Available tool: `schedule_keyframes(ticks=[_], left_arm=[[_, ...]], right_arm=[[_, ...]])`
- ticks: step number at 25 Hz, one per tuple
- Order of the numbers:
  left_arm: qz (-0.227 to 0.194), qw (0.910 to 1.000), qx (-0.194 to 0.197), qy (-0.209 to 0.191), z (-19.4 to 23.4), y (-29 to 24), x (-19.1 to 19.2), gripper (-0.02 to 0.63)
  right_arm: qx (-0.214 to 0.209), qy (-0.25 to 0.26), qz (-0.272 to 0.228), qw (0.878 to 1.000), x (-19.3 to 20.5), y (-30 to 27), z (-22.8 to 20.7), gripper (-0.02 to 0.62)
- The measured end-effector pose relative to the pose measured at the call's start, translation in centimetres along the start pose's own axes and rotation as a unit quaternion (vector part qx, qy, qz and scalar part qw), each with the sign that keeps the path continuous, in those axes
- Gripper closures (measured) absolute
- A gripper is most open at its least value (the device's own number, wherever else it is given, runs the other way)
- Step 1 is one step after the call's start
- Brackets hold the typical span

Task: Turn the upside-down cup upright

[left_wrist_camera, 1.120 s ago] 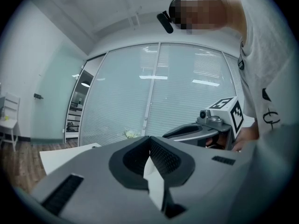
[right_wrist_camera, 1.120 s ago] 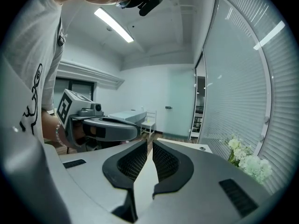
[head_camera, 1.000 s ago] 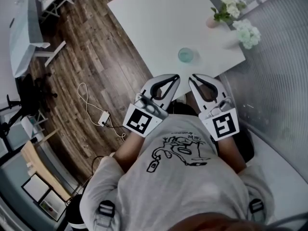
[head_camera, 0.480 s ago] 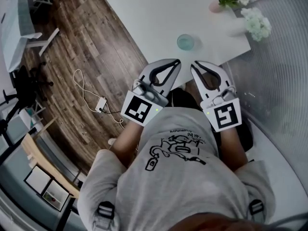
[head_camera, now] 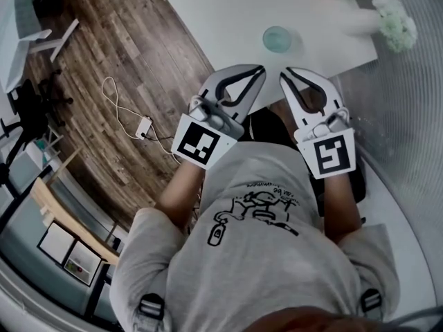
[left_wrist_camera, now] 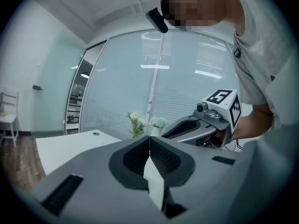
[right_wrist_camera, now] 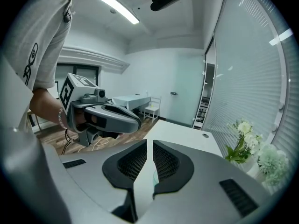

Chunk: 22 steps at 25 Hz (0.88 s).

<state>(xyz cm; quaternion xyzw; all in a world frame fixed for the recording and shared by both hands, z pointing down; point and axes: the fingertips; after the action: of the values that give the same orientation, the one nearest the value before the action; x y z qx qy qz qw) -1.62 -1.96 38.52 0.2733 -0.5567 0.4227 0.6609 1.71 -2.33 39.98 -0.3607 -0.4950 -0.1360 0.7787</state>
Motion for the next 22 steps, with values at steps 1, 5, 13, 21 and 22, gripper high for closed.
schedule_keyframes(ticks=[1, 5, 13, 21, 22], left_arm=[[0.002, 1.0000, 0.001, -0.001, 0.1, 0.0, 0.4, 0.601], [0.010, 0.9999, 0.003, -0.004, 0.7, -0.2, 1.4, 0.601], [0.027, 0.9994, 0.013, -0.015, 1.6, -1.2, 3.5, 0.601], [0.037, 0.9991, 0.021, -0.005, 4.2, -2.4, 8.2, 0.600], [0.039, 0.9990, 0.022, -0.006, 4.3, -2.6, 8.5, 0.600]], right_arm=[[-0.001, 0.003, 0.003, 1.000, 0.2, -0.2, 0.1, 0.540], [-0.004, 0.012, 0.017, 1.000, 1.0, -1.2, 0.1, 0.540], [-0.020, 0.027, 0.045, 0.998, 3.0, -2.7, 0.2, 0.540], [-0.037, 0.053, 0.081, 0.995, 7.9, -6.7, 1.2, 0.540], [-0.039, 0.053, 0.085, 0.994, 8.1, -7.0, 1.2, 0.540]])
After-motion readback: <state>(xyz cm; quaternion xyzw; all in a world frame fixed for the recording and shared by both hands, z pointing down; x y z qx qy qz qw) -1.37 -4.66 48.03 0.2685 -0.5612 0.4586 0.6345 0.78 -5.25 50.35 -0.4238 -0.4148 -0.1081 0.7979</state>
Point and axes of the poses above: the fingertips, and each gripper's own axes: y backward along the fingers, z to its left, x out of its underside, and after that the axes turned 15 degrees about x, right-handed
